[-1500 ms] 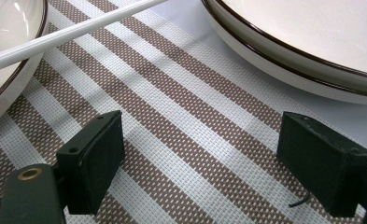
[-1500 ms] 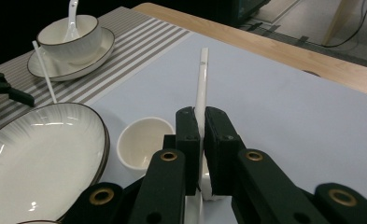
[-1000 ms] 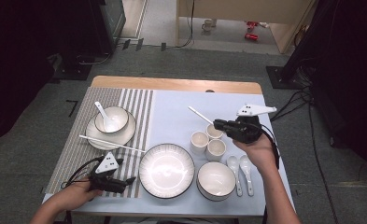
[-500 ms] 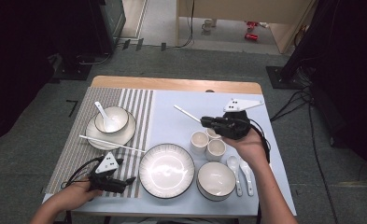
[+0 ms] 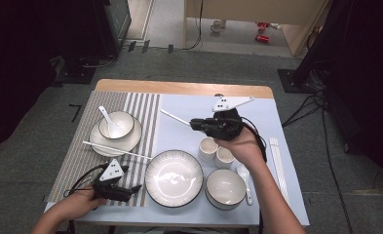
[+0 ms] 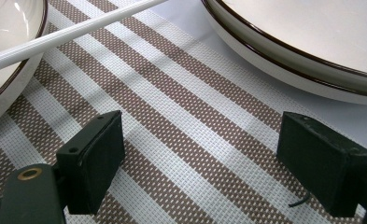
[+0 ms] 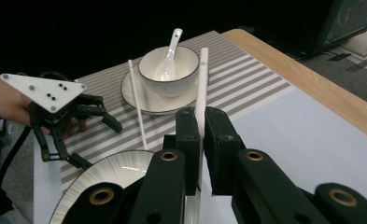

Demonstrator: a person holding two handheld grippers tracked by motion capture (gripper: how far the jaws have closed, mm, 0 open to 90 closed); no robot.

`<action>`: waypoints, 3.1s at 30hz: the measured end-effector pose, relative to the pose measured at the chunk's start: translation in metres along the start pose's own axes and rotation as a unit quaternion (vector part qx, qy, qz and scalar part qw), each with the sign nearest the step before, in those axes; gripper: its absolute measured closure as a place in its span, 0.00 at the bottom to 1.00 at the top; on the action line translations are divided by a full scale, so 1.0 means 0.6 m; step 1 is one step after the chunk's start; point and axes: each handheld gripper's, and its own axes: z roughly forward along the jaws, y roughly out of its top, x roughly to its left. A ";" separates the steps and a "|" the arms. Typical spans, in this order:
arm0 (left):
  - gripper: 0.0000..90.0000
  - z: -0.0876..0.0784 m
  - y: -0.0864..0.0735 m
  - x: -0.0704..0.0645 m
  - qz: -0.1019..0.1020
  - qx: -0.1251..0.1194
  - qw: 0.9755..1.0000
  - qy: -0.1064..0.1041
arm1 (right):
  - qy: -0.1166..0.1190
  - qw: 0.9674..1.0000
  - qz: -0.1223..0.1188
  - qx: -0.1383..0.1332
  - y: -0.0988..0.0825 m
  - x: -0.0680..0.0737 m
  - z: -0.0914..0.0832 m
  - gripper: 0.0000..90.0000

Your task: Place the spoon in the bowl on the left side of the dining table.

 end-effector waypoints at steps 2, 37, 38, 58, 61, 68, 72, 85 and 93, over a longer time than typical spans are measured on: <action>0.17 0.000 0.000 0.000 0.000 0.000 1.000 0.000 | 0.007 1.000 -0.006 0.003 0.008 0.006 0.008 0.95; 0.17 0.000 0.000 0.000 0.001 0.001 1.000 -0.001 | 0.076 0.996 -0.028 0.033 0.080 0.093 0.150 0.95; 0.17 0.000 0.000 0.000 0.001 0.001 1.000 -0.001 | 0.077 0.996 -0.025 0.035 0.082 0.094 0.157 0.95; 0.17 0.000 0.000 0.000 0.001 0.001 1.000 0.000 | 0.080 0.995 -0.025 0.048 0.099 0.112 0.217 0.95; 0.17 0.000 0.000 0.000 0.001 0.001 1.000 0.000 | 0.079 0.995 -0.022 0.048 0.101 0.111 0.225 0.95; 0.17 0.000 0.000 0.000 0.001 0.001 1.000 -0.001 | 0.076 0.996 -0.026 0.046 0.101 0.111 0.248 0.95; 0.17 0.000 0.000 -0.001 0.001 0.001 1.000 0.000 | 0.073 0.996 -0.027 0.043 0.101 0.110 0.259 0.94; 0.17 -0.001 -0.001 -0.001 0.005 0.001 1.000 -0.003 | 0.082 0.995 -0.033 0.050 0.081 0.110 0.311 0.95; 0.17 -0.003 -0.002 -0.002 0.007 0.002 1.000 -0.002 | 0.088 0.993 -0.057 0.051 0.066 0.117 0.348 0.94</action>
